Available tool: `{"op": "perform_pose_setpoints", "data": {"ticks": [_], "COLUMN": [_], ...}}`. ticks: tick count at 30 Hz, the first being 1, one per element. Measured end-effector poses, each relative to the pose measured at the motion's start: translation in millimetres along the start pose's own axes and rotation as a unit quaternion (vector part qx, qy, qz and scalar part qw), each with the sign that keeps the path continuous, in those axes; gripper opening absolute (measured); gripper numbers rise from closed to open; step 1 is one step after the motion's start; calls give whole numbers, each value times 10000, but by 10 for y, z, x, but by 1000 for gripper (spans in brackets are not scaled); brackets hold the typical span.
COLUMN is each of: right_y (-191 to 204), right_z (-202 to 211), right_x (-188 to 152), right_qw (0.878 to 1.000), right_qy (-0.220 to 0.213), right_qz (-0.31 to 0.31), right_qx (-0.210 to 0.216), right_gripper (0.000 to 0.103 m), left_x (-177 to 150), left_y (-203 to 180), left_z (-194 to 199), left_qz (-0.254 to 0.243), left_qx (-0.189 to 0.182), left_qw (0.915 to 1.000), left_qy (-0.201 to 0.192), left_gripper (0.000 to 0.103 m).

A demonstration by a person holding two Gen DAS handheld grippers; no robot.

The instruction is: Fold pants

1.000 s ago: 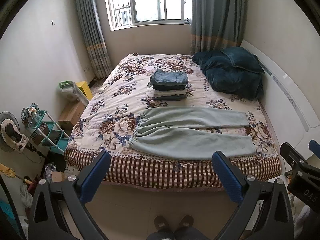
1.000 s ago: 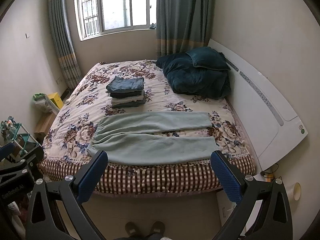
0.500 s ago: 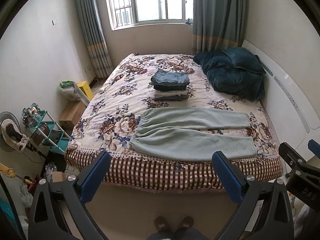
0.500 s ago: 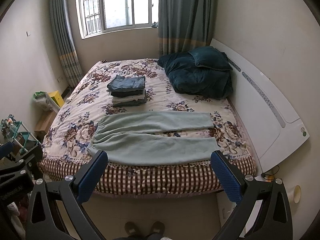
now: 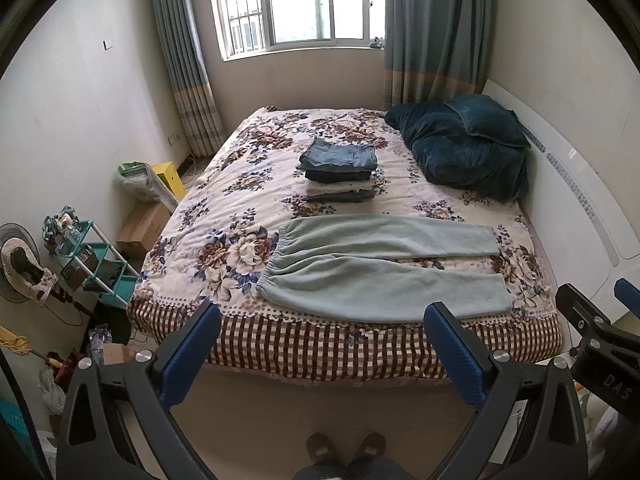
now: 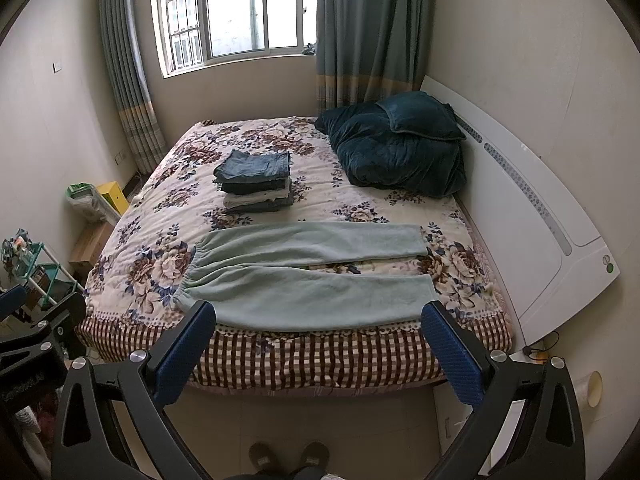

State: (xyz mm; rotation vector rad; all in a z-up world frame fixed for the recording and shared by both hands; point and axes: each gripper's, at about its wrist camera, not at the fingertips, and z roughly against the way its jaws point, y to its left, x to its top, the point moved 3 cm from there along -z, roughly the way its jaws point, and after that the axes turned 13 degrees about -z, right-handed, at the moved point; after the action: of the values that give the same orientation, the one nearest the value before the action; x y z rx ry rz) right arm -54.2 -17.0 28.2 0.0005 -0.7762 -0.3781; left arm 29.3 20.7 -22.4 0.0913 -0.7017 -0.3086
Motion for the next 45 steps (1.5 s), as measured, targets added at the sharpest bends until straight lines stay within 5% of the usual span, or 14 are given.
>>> {"op": "perform_pose_setpoints", "data": {"ticks": [33, 45], "right_y": [-104, -327], "right_z": [-96, -721], "right_x": [52, 250], "right_qw": [9999, 9992], "right_qy": [119, 376], "right_qz": [-69, -100], "right_qx": [-9, 54], "right_gripper": [103, 103], "left_x": [130, 331], "left_y": [-127, -271], "left_z": [13, -452], "left_qz": [27, 250], "left_qx": [-13, 324], "left_qw": [10000, 9989], "left_qy": [55, 243], "left_gripper": [103, 103]}}
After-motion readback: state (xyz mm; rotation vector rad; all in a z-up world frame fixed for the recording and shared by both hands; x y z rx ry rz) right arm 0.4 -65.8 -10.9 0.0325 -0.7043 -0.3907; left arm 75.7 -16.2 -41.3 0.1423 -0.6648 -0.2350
